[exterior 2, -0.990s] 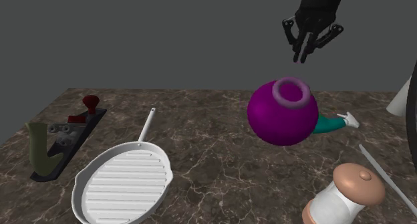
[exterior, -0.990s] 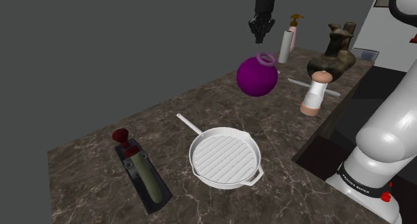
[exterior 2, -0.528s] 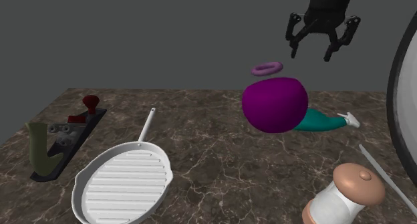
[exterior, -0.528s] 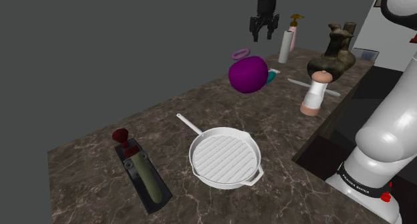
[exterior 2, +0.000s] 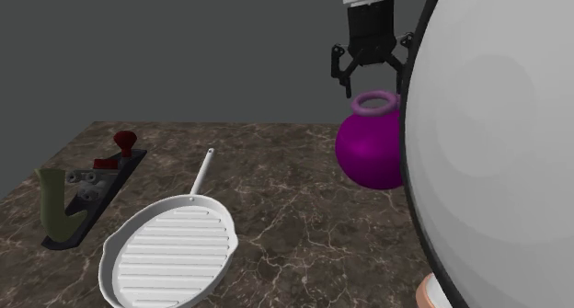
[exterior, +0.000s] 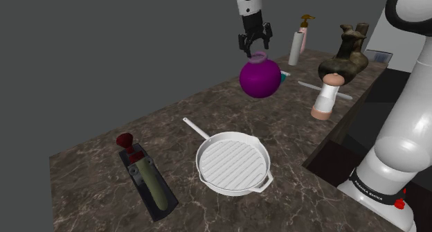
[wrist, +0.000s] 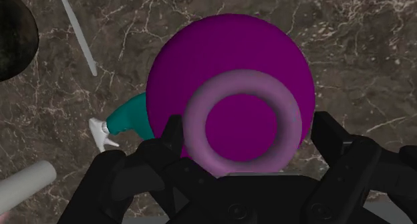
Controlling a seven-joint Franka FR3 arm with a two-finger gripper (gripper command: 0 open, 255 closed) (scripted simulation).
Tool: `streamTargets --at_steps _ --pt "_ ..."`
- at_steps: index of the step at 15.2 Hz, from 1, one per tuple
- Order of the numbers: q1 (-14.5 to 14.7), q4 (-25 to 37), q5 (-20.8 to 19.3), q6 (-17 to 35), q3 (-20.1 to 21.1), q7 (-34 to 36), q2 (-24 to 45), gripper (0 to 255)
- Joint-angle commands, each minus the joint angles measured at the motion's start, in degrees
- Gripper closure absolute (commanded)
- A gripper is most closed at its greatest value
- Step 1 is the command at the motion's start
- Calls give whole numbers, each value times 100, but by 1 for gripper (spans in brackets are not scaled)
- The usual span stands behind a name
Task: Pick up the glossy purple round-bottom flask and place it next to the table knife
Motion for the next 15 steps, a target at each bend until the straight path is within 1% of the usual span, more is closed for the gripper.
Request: streamTargets --at_steps 1,7,15 --pt "65 -61 -99 -1 38 133 42 0" --pt "-12 -821 -69 561 -6 138 -171 0" --pt "-23 -821 -70 561 6 139 -171 0"
